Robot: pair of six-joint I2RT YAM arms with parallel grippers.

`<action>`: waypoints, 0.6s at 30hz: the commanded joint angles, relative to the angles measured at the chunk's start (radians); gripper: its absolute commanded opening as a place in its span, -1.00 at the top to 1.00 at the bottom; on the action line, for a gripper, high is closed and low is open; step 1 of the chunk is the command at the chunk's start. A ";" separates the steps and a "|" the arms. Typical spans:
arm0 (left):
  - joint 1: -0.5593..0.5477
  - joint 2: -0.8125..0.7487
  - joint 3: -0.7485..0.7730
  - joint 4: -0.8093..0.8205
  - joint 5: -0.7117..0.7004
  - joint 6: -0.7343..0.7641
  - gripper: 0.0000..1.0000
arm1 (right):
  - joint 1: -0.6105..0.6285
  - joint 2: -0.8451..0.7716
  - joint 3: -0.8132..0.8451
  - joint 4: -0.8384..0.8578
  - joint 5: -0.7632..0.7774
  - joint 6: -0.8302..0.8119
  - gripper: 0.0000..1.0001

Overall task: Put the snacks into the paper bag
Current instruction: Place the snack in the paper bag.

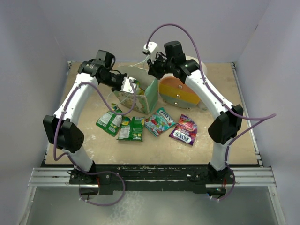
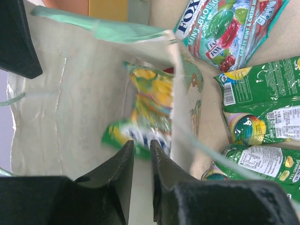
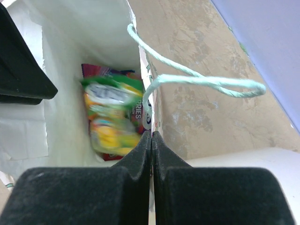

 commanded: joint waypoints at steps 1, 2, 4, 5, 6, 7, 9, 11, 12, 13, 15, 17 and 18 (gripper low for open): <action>-0.007 -0.037 0.048 -0.031 0.018 -0.021 0.48 | -0.005 0.009 0.041 0.012 0.011 -0.011 1.00; -0.006 -0.042 0.049 -0.027 0.021 -0.028 0.45 | -0.005 0.010 0.042 0.012 0.011 -0.009 1.00; -0.006 -0.050 0.055 -0.015 0.025 -0.046 0.40 | -0.005 0.011 0.044 0.012 0.011 -0.009 1.00; -0.006 -0.053 0.058 -0.010 0.028 -0.057 0.38 | -0.005 0.010 0.044 0.011 0.011 -0.010 1.00; -0.007 -0.058 0.062 -0.002 0.030 -0.067 0.36 | -0.005 0.011 0.045 0.010 0.012 -0.008 1.00; -0.006 -0.063 0.066 0.010 0.031 -0.085 0.35 | -0.005 0.011 0.044 0.011 0.012 -0.010 1.00; -0.007 -0.076 0.066 0.039 0.030 -0.122 0.32 | -0.005 0.010 0.043 0.010 0.012 -0.010 1.00; -0.007 -0.093 0.062 0.085 0.025 -0.181 0.27 | -0.004 0.010 0.041 0.009 0.011 -0.010 1.00; -0.006 -0.102 0.057 0.113 0.025 -0.220 0.24 | -0.005 0.011 0.043 0.009 0.010 -0.009 1.00; -0.006 -0.118 0.053 0.145 0.025 -0.278 0.21 | -0.005 0.010 0.044 0.009 0.009 -0.010 1.00; -0.007 -0.145 0.038 0.212 0.017 -0.355 0.14 | -0.005 0.013 0.052 0.008 0.011 -0.010 1.00; -0.007 -0.172 0.017 0.279 0.001 -0.427 0.06 | -0.005 0.016 0.063 0.004 0.014 -0.005 1.00; -0.007 -0.188 0.003 0.314 -0.010 -0.465 0.01 | -0.005 0.018 0.069 0.003 0.016 -0.002 1.00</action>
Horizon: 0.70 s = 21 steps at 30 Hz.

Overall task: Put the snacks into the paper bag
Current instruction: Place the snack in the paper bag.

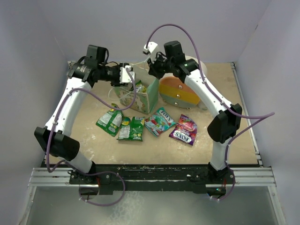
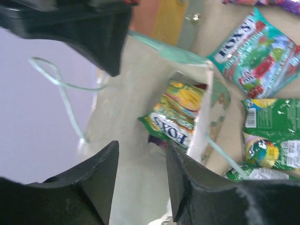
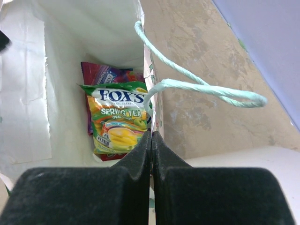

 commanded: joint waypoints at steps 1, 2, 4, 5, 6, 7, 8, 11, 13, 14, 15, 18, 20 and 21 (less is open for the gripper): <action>-0.002 -0.107 -0.027 0.204 -0.015 -0.224 -0.03 | -0.003 0.001 0.068 0.002 0.016 0.004 0.98; -0.002 -0.113 -0.030 0.220 -0.026 -0.252 -0.07 | -0.003 0.003 0.073 -0.001 0.021 0.006 0.94; -0.002 -0.124 -0.030 0.247 -0.057 -0.311 -0.10 | -0.003 0.008 0.084 -0.005 0.032 0.010 0.82; -0.002 -0.133 -0.034 0.261 -0.071 -0.340 -0.11 | -0.003 0.010 0.088 -0.006 0.038 0.012 0.76; -0.001 -0.140 -0.040 0.275 -0.084 -0.363 -0.11 | -0.003 0.013 0.091 -0.008 0.044 0.012 0.72; -0.002 -0.147 -0.047 0.281 -0.097 -0.378 -0.12 | -0.003 0.015 0.095 -0.011 0.049 0.012 0.69; -0.002 -0.153 -0.053 0.278 -0.102 -0.386 -0.12 | -0.003 0.019 0.100 -0.016 0.052 0.012 0.66; -0.002 -0.172 -0.070 0.263 -0.109 -0.397 -0.13 | -0.003 0.032 0.114 -0.033 0.064 0.013 0.60; -0.002 -0.183 -0.079 0.252 -0.109 -0.400 -0.15 | -0.004 0.040 0.122 -0.043 0.073 0.012 0.55; -0.002 -0.189 -0.084 0.246 -0.109 -0.400 -0.15 | -0.005 0.044 0.124 -0.046 0.075 0.012 0.53; -0.002 -0.194 -0.087 0.242 -0.110 -0.403 -0.15 | -0.005 0.049 0.127 -0.049 0.080 0.012 0.50; -0.002 -0.208 -0.100 0.235 -0.118 -0.413 -0.16 | -0.006 0.058 0.139 -0.062 0.091 0.014 0.41; -0.001 -0.218 -0.108 0.235 -0.127 -0.426 -0.17 | -0.008 0.064 0.150 -0.073 0.098 0.014 0.34; -0.002 -0.221 -0.111 0.236 -0.135 -0.433 -0.17 | -0.009 0.067 0.156 -0.078 0.101 0.015 0.30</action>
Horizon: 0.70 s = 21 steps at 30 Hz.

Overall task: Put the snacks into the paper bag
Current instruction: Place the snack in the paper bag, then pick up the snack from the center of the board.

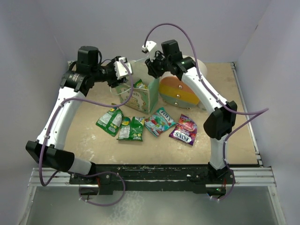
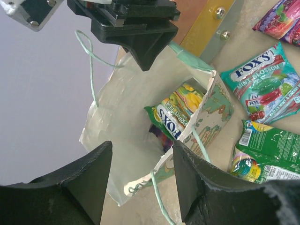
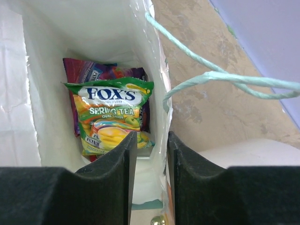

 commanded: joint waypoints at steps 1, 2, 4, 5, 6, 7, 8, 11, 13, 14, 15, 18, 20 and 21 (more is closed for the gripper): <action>-0.002 -0.059 -0.014 0.019 -0.027 -0.057 -0.17 | -0.007 -0.006 0.061 -0.032 0.028 0.013 0.27; -0.002 -0.062 -0.019 0.023 -0.037 -0.068 -0.17 | -0.009 -0.008 0.060 -0.032 0.034 0.013 0.24; -0.001 -0.071 -0.030 0.033 -0.057 -0.090 -0.18 | -0.010 -0.013 0.059 -0.028 0.038 0.016 0.18; -0.002 -0.075 -0.034 0.038 -0.067 -0.102 -0.18 | -0.010 -0.015 0.058 -0.027 0.039 0.016 0.15; -0.002 -0.078 -0.040 0.043 -0.079 -0.110 -0.18 | -0.010 -0.020 0.058 -0.027 0.041 0.016 0.12; -0.002 -0.083 -0.047 0.044 -0.091 -0.118 -0.18 | -0.010 -0.025 0.059 -0.027 0.041 0.017 0.09; 0.000 -0.086 -0.054 0.048 -0.102 -0.129 -0.19 | -0.010 -0.028 0.061 -0.028 0.041 0.019 0.05; 0.008 -0.102 -0.070 0.064 -0.139 -0.169 -0.20 | -0.011 -0.041 0.074 -0.040 0.035 0.019 -0.16; 0.022 -0.114 -0.083 0.082 -0.157 -0.203 -0.21 | -0.010 -0.055 0.086 -0.049 0.028 0.020 -0.27; 0.031 -0.121 -0.089 0.093 -0.164 -0.226 -0.22 | -0.010 -0.061 0.089 -0.054 0.022 0.020 -0.31; 0.044 -0.126 -0.096 0.108 -0.169 -0.246 -0.23 | -0.010 -0.069 0.094 -0.057 0.015 0.021 -0.36; 0.073 -0.148 -0.115 0.138 -0.187 -0.296 -0.28 | -0.010 -0.097 0.101 -0.064 -0.002 0.022 -0.45; 0.095 -0.161 -0.129 0.158 -0.191 -0.330 -0.31 | -0.010 -0.116 0.101 -0.066 -0.009 0.022 -0.47; 0.106 -0.168 -0.134 0.167 -0.192 -0.343 -0.33 | -0.011 -0.126 0.099 -0.068 -0.011 0.022 -0.48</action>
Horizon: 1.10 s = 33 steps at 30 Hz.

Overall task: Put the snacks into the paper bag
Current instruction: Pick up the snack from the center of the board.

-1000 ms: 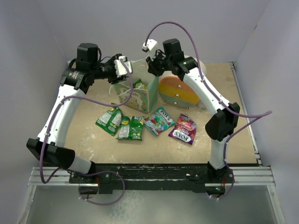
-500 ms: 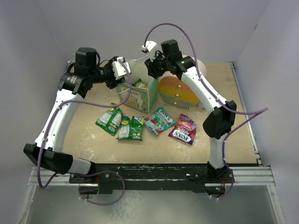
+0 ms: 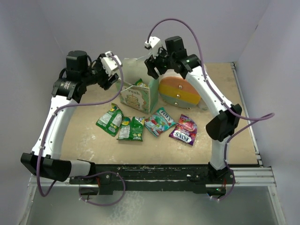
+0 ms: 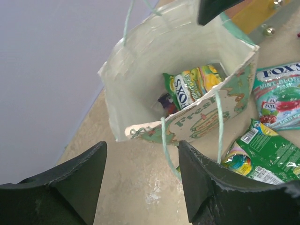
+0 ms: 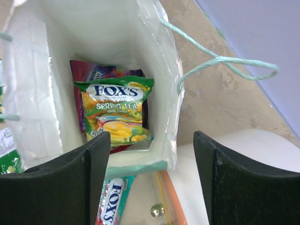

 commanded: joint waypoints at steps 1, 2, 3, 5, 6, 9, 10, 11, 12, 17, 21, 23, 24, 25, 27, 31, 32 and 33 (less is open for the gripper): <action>0.048 -0.062 -0.021 0.102 -0.023 -0.120 -0.34 | -0.003 -0.114 0.048 -0.008 -0.032 0.006 -0.48; 0.056 -0.067 -0.028 0.113 -0.021 -0.130 -0.35 | -0.004 -0.122 0.042 -0.007 -0.030 0.003 -0.48; 0.060 -0.069 -0.032 0.121 -0.017 -0.140 -0.35 | -0.003 -0.129 0.036 -0.005 -0.024 0.000 -0.49; 0.068 -0.070 -0.032 0.130 0.001 -0.159 -0.36 | -0.003 -0.140 0.027 -0.008 -0.017 -0.004 -0.48; 0.073 -0.070 -0.031 0.134 0.011 -0.169 -0.37 | -0.003 -0.146 0.022 -0.012 -0.015 -0.004 -0.49; 0.099 -0.076 -0.036 0.147 0.029 -0.228 -0.45 | -0.003 -0.183 -0.023 -0.015 -0.016 -0.012 -0.48; 0.110 -0.082 -0.043 0.157 0.031 -0.251 -0.50 | -0.003 -0.199 -0.049 -0.012 -0.016 -0.019 -0.49; 0.122 -0.091 -0.055 0.168 0.032 -0.275 -0.54 | -0.003 -0.228 -0.075 -0.010 -0.017 -0.032 -0.48; 0.133 -0.100 -0.069 0.180 0.033 -0.295 -0.58 | -0.003 -0.254 -0.108 -0.004 -0.018 -0.042 -0.49; 0.177 -0.140 -0.137 0.209 -0.012 -0.355 -0.70 | -0.003 -0.403 -0.292 0.014 -0.064 -0.115 -0.48; 0.186 -0.151 -0.176 0.145 -0.107 -0.372 -0.74 | -0.003 -0.520 -0.469 0.004 -0.109 -0.183 -0.47; 0.197 -0.163 -0.221 0.125 -0.149 -0.385 -0.75 | -0.003 -0.573 -0.548 -0.005 -0.127 -0.210 -0.46; 0.207 -0.174 -0.252 0.128 -0.159 -0.392 -0.76 | -0.003 -0.599 -0.586 -0.008 -0.139 -0.224 -0.46; 0.221 -0.190 -0.287 0.134 -0.158 -0.402 -0.76 | -0.003 -0.626 -0.630 -0.010 -0.152 -0.239 -0.46; 0.254 -0.223 -0.354 0.151 -0.125 -0.426 -0.77 | -0.003 -0.672 -0.709 -0.007 -0.175 -0.262 -0.45; 0.332 -0.269 -0.448 0.179 -0.039 -0.461 -0.78 | -0.003 -0.723 -0.856 -0.012 -0.174 -0.315 -0.44; 0.342 -0.279 -0.461 0.183 -0.027 -0.461 -0.79 | -0.003 -0.726 -0.894 -0.018 -0.162 -0.331 -0.44; 0.346 -0.288 -0.472 0.188 -0.015 -0.460 -0.79 | -0.003 -0.726 -0.932 -0.027 -0.148 -0.338 -0.44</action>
